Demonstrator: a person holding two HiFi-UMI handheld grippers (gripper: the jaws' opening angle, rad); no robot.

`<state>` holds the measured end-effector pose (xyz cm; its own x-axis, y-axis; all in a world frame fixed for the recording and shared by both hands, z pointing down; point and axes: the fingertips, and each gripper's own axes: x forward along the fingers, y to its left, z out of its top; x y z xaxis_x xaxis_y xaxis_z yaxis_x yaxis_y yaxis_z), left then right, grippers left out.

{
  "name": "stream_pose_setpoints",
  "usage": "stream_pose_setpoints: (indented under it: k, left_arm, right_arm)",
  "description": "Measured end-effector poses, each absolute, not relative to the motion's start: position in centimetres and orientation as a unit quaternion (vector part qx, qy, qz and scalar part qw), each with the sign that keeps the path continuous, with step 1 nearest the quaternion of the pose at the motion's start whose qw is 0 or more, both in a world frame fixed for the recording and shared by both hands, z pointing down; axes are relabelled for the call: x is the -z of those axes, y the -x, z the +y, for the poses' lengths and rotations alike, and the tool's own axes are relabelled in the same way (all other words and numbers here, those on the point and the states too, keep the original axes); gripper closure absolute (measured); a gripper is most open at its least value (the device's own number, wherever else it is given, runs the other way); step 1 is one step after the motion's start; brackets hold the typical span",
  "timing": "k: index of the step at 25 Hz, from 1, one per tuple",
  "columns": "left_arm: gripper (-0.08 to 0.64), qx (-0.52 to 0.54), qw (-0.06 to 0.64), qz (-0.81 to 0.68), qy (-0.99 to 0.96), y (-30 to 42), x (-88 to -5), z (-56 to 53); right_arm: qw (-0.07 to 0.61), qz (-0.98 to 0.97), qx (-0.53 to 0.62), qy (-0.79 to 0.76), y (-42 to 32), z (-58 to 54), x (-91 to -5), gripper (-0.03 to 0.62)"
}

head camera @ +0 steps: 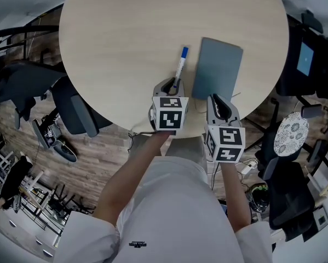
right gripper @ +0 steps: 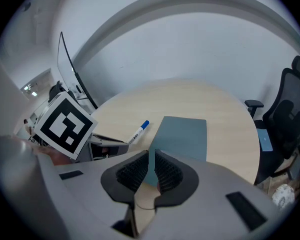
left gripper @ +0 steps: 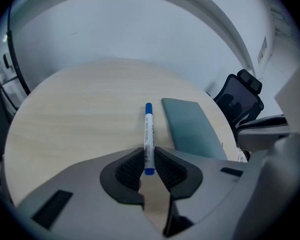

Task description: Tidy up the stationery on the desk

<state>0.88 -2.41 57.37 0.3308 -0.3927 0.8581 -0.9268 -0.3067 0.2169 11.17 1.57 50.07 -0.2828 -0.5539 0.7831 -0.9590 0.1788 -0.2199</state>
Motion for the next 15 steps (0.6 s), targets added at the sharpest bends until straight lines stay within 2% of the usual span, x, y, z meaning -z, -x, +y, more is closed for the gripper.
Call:
stream_pose_setpoints:
  k: [15]
  left_arm:
    - [0.482, -0.347, 0.407, -0.473, -0.7, -5.4, -59.1, -1.9]
  right_arm:
    - [0.282, -0.716, -0.365, -0.524, -15.0, 1.3, -50.8, 0.529]
